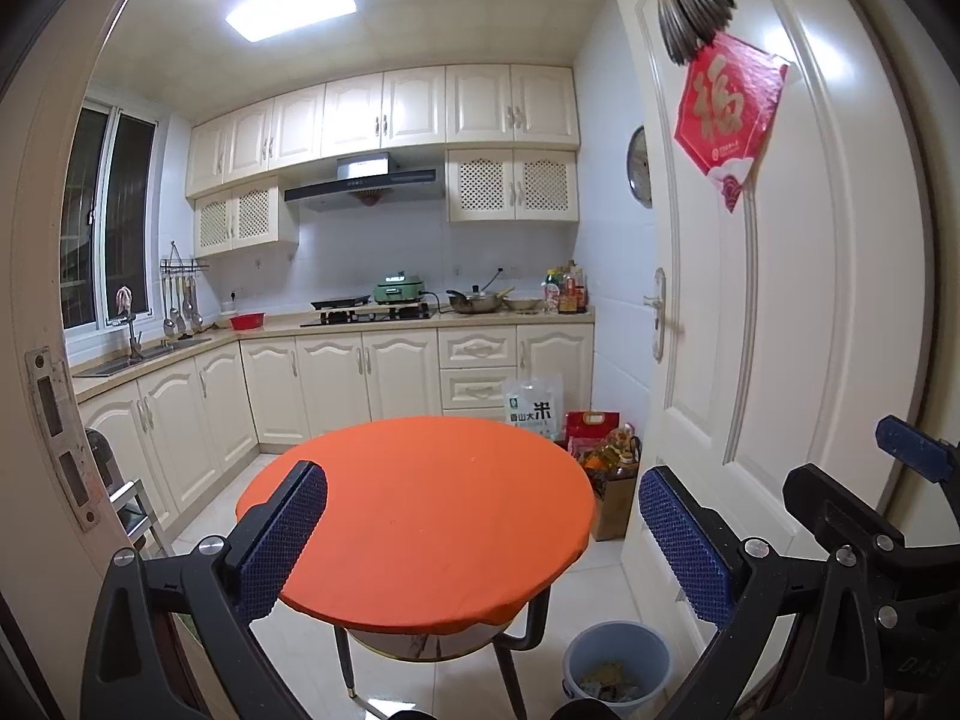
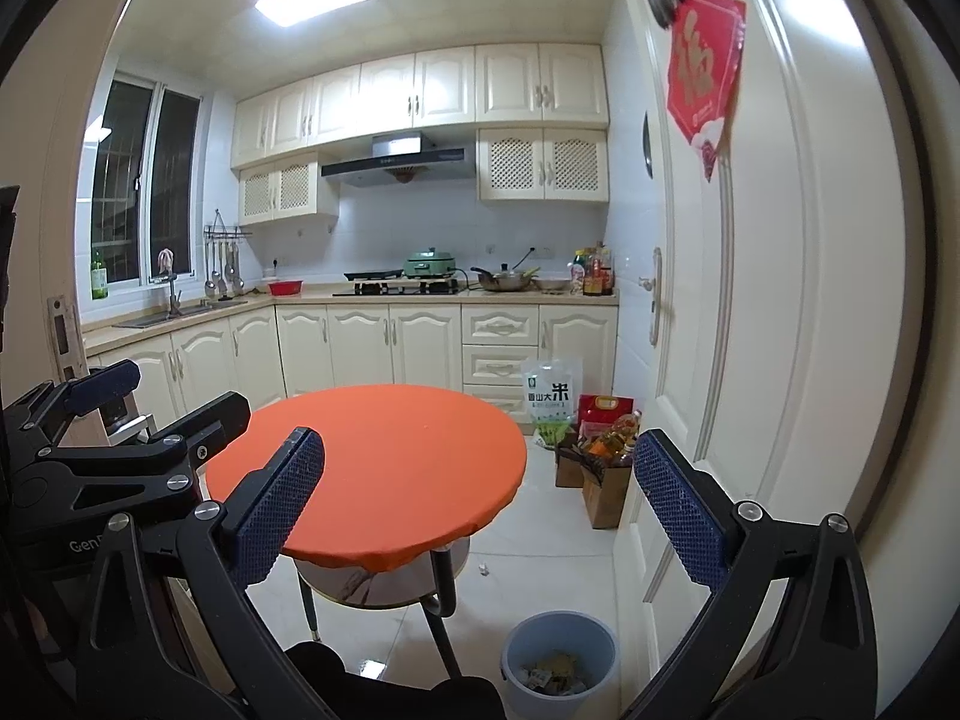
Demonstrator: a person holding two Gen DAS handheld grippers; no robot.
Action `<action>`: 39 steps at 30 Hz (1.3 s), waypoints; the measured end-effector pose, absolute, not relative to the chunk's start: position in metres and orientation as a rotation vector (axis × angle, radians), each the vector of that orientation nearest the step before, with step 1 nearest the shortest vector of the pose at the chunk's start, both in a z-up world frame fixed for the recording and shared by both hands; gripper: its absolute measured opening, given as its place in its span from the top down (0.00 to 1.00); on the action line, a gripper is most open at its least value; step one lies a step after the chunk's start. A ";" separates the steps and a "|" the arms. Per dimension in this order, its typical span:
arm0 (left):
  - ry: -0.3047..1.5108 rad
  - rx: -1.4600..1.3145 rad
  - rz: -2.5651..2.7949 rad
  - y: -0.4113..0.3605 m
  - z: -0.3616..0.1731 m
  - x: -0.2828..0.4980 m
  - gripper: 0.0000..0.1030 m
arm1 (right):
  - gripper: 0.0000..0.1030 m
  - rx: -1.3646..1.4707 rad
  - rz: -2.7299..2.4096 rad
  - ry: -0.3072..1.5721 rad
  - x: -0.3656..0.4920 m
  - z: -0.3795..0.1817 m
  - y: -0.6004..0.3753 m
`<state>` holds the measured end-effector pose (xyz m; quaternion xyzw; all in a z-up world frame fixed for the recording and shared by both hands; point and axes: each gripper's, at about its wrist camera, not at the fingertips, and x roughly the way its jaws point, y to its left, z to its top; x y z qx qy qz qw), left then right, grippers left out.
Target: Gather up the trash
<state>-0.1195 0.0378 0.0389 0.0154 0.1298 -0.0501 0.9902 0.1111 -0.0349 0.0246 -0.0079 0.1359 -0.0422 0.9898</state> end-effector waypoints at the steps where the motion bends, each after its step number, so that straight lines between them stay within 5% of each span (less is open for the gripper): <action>1: 0.260 0.032 -0.099 0.038 0.039 -0.119 0.01 | 0.00 -0.017 -0.086 0.272 0.111 0.025 -0.035; 39: 0.229 0.036 -0.103 0.052 0.029 -0.125 0.01 | 0.00 -0.008 -0.092 0.266 0.111 0.030 -0.035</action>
